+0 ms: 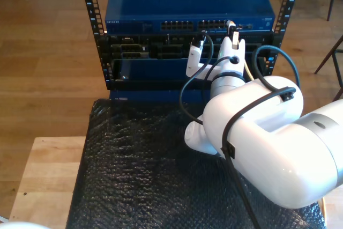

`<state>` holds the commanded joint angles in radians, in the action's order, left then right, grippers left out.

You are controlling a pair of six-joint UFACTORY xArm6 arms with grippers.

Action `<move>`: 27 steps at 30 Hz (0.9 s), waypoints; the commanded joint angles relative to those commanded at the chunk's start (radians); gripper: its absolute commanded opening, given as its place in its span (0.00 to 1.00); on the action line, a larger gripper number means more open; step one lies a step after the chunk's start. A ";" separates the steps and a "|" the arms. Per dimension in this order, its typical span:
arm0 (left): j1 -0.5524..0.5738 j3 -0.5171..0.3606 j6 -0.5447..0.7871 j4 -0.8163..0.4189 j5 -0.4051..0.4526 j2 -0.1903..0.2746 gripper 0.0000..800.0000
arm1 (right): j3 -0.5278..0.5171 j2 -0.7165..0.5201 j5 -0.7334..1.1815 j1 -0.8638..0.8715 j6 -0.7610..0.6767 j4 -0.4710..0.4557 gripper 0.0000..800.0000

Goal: Grab the cable and plug it in

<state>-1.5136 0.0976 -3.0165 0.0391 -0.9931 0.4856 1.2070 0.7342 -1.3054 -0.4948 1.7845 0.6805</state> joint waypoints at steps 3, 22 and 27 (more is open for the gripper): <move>0.000 0.000 0.000 0.000 0.000 0.000 1.00 | 0.002 0.005 0.002 0.000 0.000 0.000 0.00; 0.000 0.000 -0.002 0.000 0.000 0.000 1.00 | 0.037 0.025 0.003 0.000 0.000 0.000 0.00; 0.000 0.000 0.000 0.000 0.000 0.000 1.00 | 0.048 0.032 0.003 0.000 0.002 0.000 0.00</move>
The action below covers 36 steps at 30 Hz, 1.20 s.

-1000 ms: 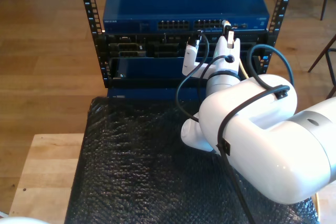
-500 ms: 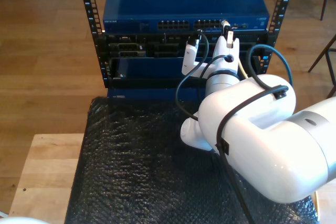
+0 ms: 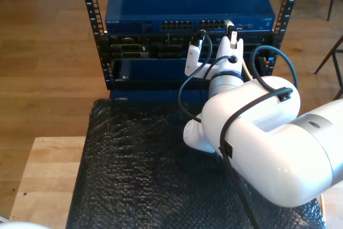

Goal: Grab the cable and plug it in

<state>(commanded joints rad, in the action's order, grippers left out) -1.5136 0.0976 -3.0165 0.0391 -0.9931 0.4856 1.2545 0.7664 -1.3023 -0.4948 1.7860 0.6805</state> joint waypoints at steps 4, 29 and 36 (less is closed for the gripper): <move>0.000 0.000 -0.002 0.000 0.000 0.000 1.00 | 0.012 0.008 0.006 0.000 0.000 0.000 0.00; 0.000 0.000 -0.002 0.000 0.000 0.000 1.00 | 0.058 0.035 0.020 0.006 0.000 -0.009 0.00; 0.000 0.000 0.000 0.000 0.000 0.000 1.00 | 0.055 0.038 0.020 0.008 0.000 -0.021 0.00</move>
<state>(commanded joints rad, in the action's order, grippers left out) -1.5136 0.0976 -3.0165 0.0391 -0.9931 0.4856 1.3098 0.8048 -1.2823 -0.4872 1.7860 0.6590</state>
